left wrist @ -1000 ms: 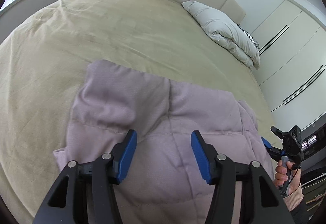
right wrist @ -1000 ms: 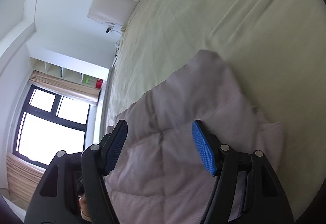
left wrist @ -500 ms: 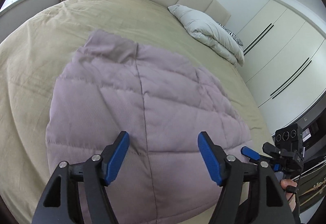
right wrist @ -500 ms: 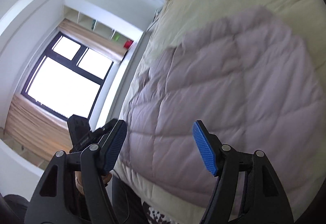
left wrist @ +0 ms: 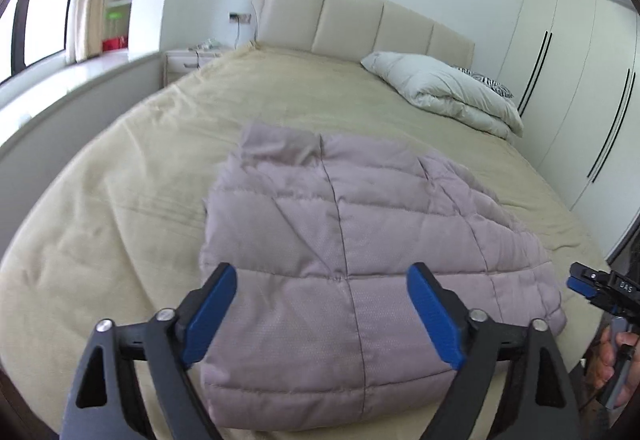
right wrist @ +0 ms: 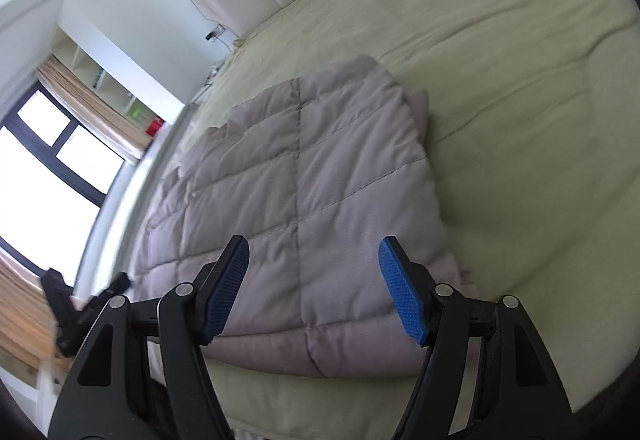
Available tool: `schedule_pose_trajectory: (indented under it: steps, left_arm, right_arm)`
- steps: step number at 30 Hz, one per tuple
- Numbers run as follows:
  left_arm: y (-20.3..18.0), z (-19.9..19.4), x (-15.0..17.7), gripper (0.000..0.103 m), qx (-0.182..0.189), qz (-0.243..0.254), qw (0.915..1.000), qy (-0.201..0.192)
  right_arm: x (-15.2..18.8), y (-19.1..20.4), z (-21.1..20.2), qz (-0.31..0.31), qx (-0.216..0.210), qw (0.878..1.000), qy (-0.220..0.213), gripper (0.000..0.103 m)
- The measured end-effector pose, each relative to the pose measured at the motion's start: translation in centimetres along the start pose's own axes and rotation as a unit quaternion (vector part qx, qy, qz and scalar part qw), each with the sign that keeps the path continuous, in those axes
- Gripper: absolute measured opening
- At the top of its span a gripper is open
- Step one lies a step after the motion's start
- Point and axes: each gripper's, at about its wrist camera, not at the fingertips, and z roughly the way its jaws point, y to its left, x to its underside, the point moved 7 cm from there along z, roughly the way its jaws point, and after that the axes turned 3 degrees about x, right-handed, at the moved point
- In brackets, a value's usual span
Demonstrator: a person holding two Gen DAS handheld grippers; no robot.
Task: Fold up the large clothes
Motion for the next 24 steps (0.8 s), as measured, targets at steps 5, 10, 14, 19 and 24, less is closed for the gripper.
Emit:
schedule_pose_trajectory:
  steps: [5,10,14,19,24]
  left_arm:
    - [-2.1,-5.8,-2.3,0.103,-0.110,0.076,0.9858,-0.102]
    - [-2.8,-8.5,-3.6,0.103,-0.155,0.084,0.9767,-0.122]
    - [-3.2,-10.0,-3.7,0.103,-0.178,0.072,0.9739,-0.122]
    - [-4.9,-9.9,-3.2,0.103,-0.159,0.074,0.9818,-0.073]
    - [-7.0,-9.1,-1.5,0.103,-0.125,0.071,0.9895,-0.020]
  right_arm:
    - [-0.1,5.9,-4.4,-0.132,0.081,0.983,-0.096,0.073]
    - [-0.7,12.2,-7.1,-0.193,0.121,0.958,-0.176,0.090]
    - [-0.8,15.5,-8.6,-0.220,0.138,0.946,-0.194,0.090]
    - [0.3,17.0,-11.1,-0.214,0.151,0.953,-0.151,0.091]
    - [1.6,17.9,-12.2,-0.203,0.153,0.958,-0.134,0.091]
